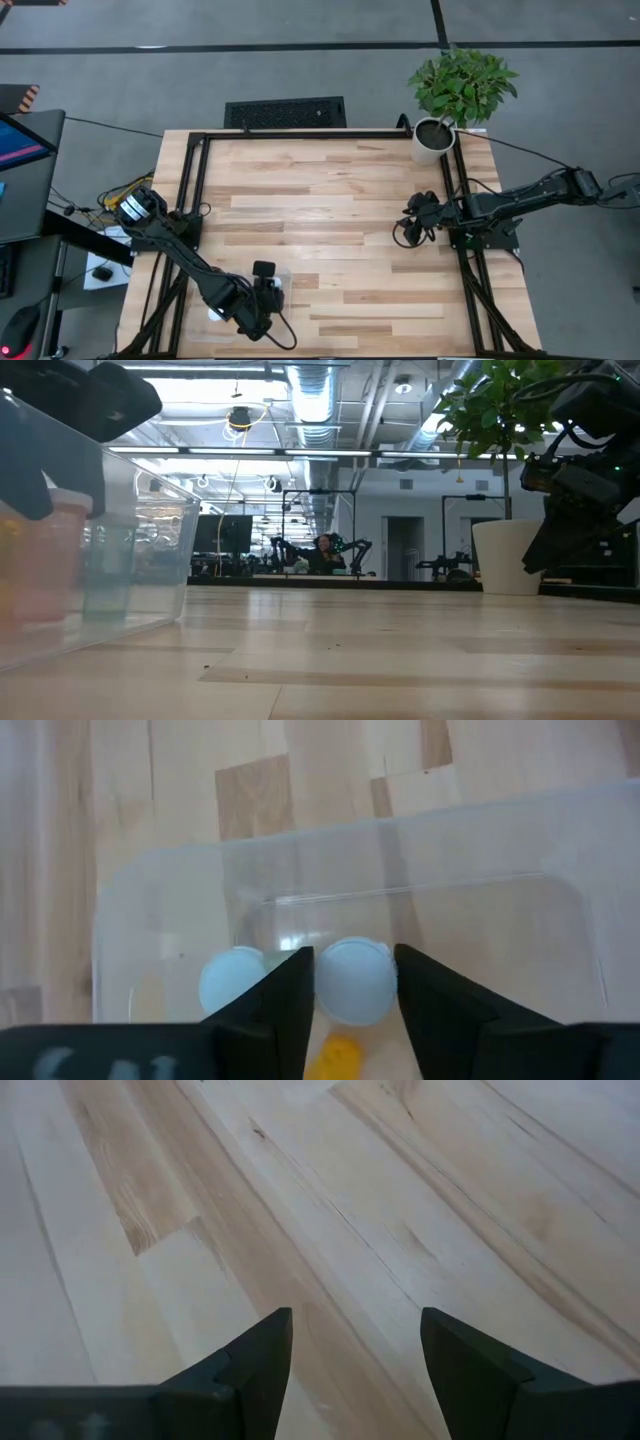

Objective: Pick and place medicine bottles into bin by pill shape (circle, oval)
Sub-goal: Put the red pill bottle into the right transparent bin

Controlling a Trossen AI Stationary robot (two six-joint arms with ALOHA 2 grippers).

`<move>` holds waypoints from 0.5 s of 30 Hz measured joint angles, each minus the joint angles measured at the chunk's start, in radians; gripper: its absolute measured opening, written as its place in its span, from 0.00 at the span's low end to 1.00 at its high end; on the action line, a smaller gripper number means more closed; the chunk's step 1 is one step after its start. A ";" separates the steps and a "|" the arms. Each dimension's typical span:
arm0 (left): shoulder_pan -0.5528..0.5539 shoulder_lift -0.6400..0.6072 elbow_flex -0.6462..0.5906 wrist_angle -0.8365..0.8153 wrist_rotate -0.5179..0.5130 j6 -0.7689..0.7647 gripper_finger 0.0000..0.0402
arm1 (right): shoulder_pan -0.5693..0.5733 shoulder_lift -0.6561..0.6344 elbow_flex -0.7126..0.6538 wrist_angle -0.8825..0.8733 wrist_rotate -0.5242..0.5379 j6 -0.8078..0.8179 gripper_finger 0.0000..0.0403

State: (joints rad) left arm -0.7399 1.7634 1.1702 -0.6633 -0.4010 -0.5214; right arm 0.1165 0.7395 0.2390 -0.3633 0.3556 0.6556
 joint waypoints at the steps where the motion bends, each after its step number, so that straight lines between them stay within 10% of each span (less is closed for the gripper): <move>1: 0.001 0.000 0.000 0.000 -0.003 -0.004 0.34 | 0.000 0.000 0.000 0.000 -0.002 0.000 0.58; 15: 0.002 0.000 0.000 -0.001 -0.053 -0.036 0.51 | 0.000 0.000 0.000 0.000 -0.014 0.002 0.58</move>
State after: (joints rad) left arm -0.7376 1.7630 1.1706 -0.6647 -0.4538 -0.5576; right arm 0.1165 0.7395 0.2390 -0.3630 0.3420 0.6571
